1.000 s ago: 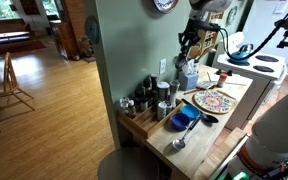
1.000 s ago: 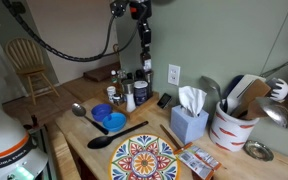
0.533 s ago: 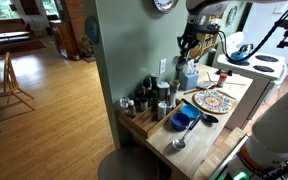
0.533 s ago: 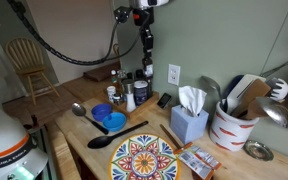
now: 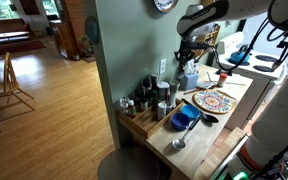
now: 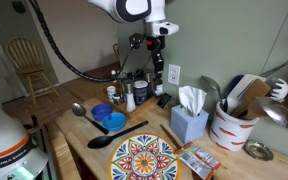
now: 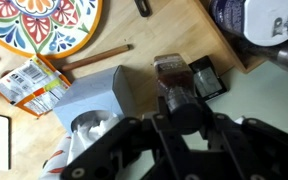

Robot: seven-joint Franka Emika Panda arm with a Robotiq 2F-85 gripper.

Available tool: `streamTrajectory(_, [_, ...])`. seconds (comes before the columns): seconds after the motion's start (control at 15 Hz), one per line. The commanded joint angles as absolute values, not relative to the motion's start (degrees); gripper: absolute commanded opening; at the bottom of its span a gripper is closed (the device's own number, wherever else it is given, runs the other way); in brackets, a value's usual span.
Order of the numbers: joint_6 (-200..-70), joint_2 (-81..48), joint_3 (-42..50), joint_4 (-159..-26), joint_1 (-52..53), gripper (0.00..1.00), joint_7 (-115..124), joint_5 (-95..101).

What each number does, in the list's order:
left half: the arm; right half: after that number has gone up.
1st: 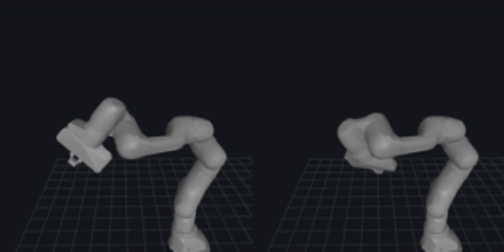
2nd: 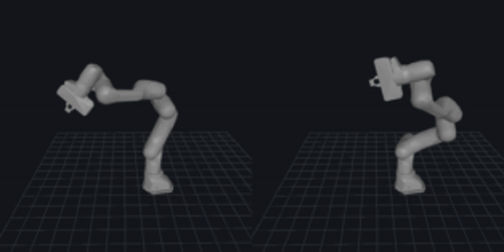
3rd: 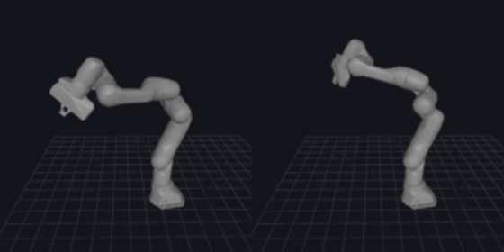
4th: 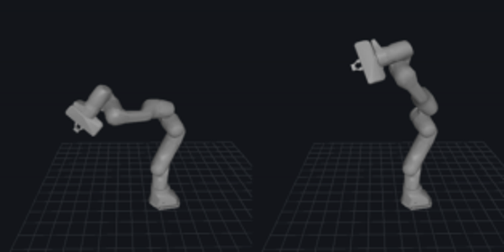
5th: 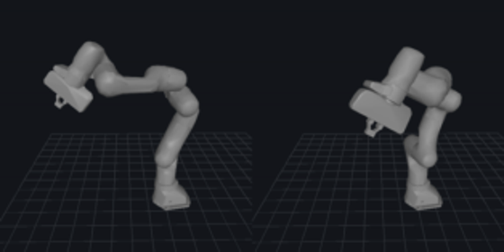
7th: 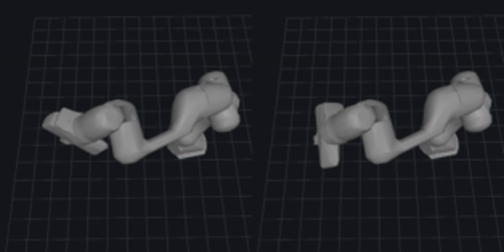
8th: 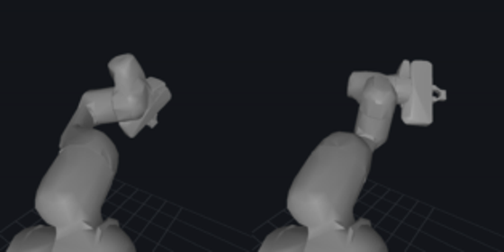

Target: Remove one bottle from the box

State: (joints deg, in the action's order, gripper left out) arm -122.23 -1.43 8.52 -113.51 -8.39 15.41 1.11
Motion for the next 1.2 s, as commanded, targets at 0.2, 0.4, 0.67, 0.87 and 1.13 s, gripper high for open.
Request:
streamTrajectory(0.2, [-128.6,-7.9,9.6,-114.5,-9.1,0.08,18.4,-1.2])
streamTrajectory(0.4, [-130.6,-10.1,9.7,-114.7,-9.0,0.08,18.8,-2.5])
streamTrajectory(0.67, [-134.1,-13.2,9.6,-114.1,-8.5,0.08,20.2,-3.0])
streamTrajectory(0.87, [-134.6,-15.0,9.8,-113.8,-8.1,0.08,20.7,-2.5])
streamTrajectory(1.13, [-134.0,-16.1,9.8,-113.5,-7.9,0.08,20.6,-2.5])
